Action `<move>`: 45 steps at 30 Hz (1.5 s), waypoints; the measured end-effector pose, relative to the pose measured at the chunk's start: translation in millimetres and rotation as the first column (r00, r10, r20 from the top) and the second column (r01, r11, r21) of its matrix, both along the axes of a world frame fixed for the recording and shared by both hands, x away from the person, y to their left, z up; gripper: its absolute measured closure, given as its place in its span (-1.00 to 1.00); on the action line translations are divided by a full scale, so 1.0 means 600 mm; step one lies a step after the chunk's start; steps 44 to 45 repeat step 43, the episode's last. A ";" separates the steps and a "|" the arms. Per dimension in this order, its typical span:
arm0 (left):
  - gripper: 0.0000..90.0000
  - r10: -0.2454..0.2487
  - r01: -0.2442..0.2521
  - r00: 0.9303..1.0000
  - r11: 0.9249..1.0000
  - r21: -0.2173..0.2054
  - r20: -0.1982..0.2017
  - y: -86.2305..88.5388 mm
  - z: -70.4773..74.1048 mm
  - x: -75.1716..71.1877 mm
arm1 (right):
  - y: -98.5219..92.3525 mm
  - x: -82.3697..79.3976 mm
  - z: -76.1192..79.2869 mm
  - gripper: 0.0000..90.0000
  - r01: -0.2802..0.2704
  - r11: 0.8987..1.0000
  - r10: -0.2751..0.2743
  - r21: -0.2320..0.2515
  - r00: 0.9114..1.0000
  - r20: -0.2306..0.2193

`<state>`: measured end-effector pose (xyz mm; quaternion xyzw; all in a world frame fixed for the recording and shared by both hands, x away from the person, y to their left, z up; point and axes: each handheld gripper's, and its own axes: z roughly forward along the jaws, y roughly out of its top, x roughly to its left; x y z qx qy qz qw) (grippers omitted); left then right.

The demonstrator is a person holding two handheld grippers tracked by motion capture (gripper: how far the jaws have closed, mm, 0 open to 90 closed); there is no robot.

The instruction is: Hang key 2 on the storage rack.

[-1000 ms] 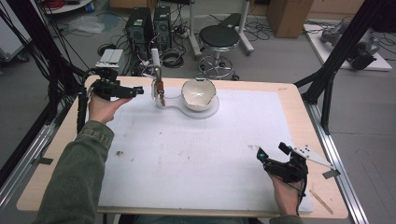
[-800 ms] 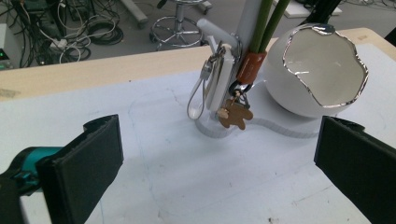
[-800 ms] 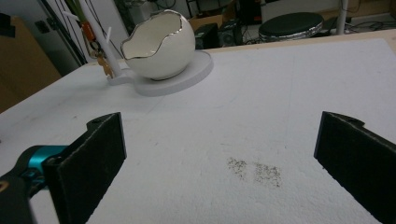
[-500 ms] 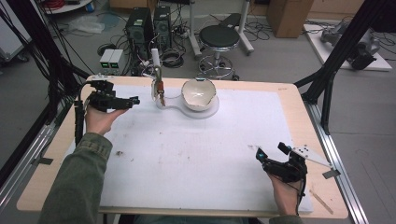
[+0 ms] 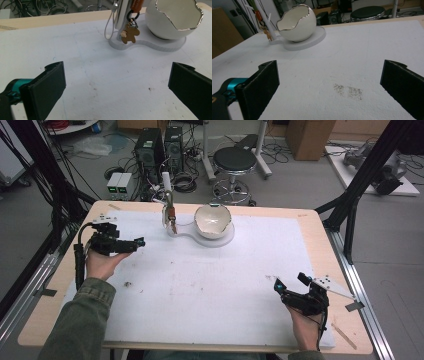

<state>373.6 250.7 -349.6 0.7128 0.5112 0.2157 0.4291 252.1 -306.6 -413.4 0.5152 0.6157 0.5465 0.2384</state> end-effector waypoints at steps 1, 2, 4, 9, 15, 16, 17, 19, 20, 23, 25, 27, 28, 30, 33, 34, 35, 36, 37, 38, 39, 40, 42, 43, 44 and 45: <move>-0.96 -0.001 0.001 1.000 1.000 0.001 0.000 -0.001 -0.002 -0.004 | 0.000 0.000 0.000 -0.98 0.000 1.000 0.000 0.000 1.000 -0.002; -0.96 -0.009 0.009 1.000 1.000 0.010 -0.002 -0.001 -0.005 -0.009 | 0.000 -0.001 0.000 -0.98 0.000 1.000 0.000 0.002 1.000 -0.002; -0.96 -0.012 0.012 1.000 1.000 0.026 0.001 -0.002 -0.010 -0.018 | 0.000 -0.001 0.000 -0.98 0.000 1.000 0.000 0.001 1.000 -0.001; -0.96 -0.015 0.014 0.999 1.000 0.019 0.047 -0.001 -0.015 -0.041 | 0.000 0.000 0.000 -0.98 0.000 1.000 0.000 -0.001 1.000 0.002; -0.96 -0.031 0.028 0.992 0.999 0.027 0.122 0.002 -0.034 -0.081 | -0.001 -0.001 0.000 -0.98 0.002 1.000 -0.002 0.001 1.000 0.005; -0.96 -0.027 0.024 0.992 0.999 0.033 0.124 0.003 -0.037 -0.086 | -0.001 -0.001 0.000 -0.98 0.003 1.000 -0.003 0.001 1.000 0.004; -0.96 -0.025 0.021 0.992 0.999 0.034 0.127 0.004 -0.039 -0.088 | -0.001 0.000 0.000 -0.98 0.001 1.000 -0.001 0.000 1.000 0.004; -0.96 -0.027 0.022 0.992 0.999 0.039 0.122 0.008 -0.044 -0.095 | 0.001 0.000 0.000 -0.98 0.000 1.000 0.000 0.000 1.000 0.001; -0.96 -0.022 0.018 0.992 0.999 0.038 0.121 0.011 -0.047 -0.099 | 0.001 0.001 0.000 -0.98 -0.001 1.000 0.001 -0.002 1.000 0.002; -0.96 -0.015 0.011 0.992 0.999 0.030 0.126 0.018 -0.053 -0.110 | 0.001 0.001 -0.001 -0.98 0.000 1.000 0.000 -0.002 1.000 0.002; -0.96 -0.009 0.006 0.992 1.000 0.025 0.130 0.024 -0.058 -0.120 | 0.001 -0.001 0.000 -0.98 0.002 1.000 -0.002 0.001 1.000 -0.002; -0.96 -0.006 0.004 0.991 1.000 0.016 0.137 0.029 -0.063 -0.130 | 0.001 -0.001 0.000 -0.98 0.001 1.000 -0.001 0.002 1.000 0.000; -0.96 -0.003 -0.001 0.990 1.000 0.024 0.140 0.033 -0.066 -0.137 | 0.001 -0.001 0.000 -0.98 0.001 1.000 -0.001 0.001 1.000 0.001; -0.96 0.005 -0.009 0.989 1.000 0.027 0.149 0.040 -0.073 -0.146 | 0.001 0.000 -0.001 -0.98 0.000 1.000 0.000 0.003 1.000 0.000; -0.96 0.016 -0.019 0.986 1.000 0.021 0.166 0.054 -0.080 -0.158 | 0.002 0.000 -0.001 -0.98 -0.003 1.000 0.003 -0.001 1.000 0.000; -0.96 0.021 -0.023 0.984 1.000 0.010 0.178 0.061 -0.082 -0.162 | 0.002 0.001 -0.001 -0.98 -0.004 1.000 0.004 -0.005 1.000 0.003; -0.96 0.024 -0.025 0.982 1.000 0.006 0.186 0.066 -0.084 -0.165 | 0.003 0.002 -0.001 -0.98 -0.004 1.000 0.004 -0.005 1.000 0.002; -0.96 0.034 -0.035 0.981 0.999 0.002 0.193 0.070 -0.085 -0.166 | 0.003 0.003 -0.001 -0.98 -0.006 1.000 0.007 -0.009 1.000 0.005; -0.96 0.040 -0.042 0.980 0.999 0.002 0.194 0.074 -0.086 -0.167 | 0.004 0.002 -0.001 -0.98 -0.008 1.000 0.008 -0.007 1.000 -0.001; -0.96 0.050 -0.052 0.980 0.999 0.002 0.195 0.078 -0.088 -0.168 | 0.005 0.003 -0.001 -0.98 -0.007 1.000 0.007 -0.008 1.000 -0.001; -0.96 0.059 -0.060 0.979 0.998 -0.003 0.197 0.082 -0.090 -0.169 | 0.005 0.004 -0.002 -0.98 -0.012 1.000 0.012 -0.014 1.000 0.000; -0.96 0.067 -0.065 0.979 0.998 -0.016 0.194 0.085 -0.092 -0.171 | 0.007 0.003 -0.001 -0.98 -0.012 1.000 0.012 -0.013 1.000 -0.005; -0.96 0.072 -0.069 0.978 0.997 -0.021 0.194 0.088 -0.093 -0.173 | 0.007 0.004 -0.002 -0.98 -0.012 1.000 0.012 -0.020 1.000 -0.002; -0.96 0.072 -0.069 0.979 0.997 -0.024 0.192 0.089 -0.093 -0.173 | 0.007 0.004 -0.002 -0.98 -0.010 1.000 0.010 -0.019 1.000 -0.004; -0.96 0.072 -0.069 0.979 0.997 -0.024 0.192 0.089 -0.093 -0.173 | 0.007 0.004 -0.002 -0.98 -0.010 1.000 0.010 -0.019 1.000 -0.004; -0.96 0.072 -0.069 0.979 0.997 -0.024 0.192 0.089 -0.093 -0.173 | 0.007 0.004 -0.002 -0.98 -0.010 1.000 0.010 -0.019 1.000 -0.004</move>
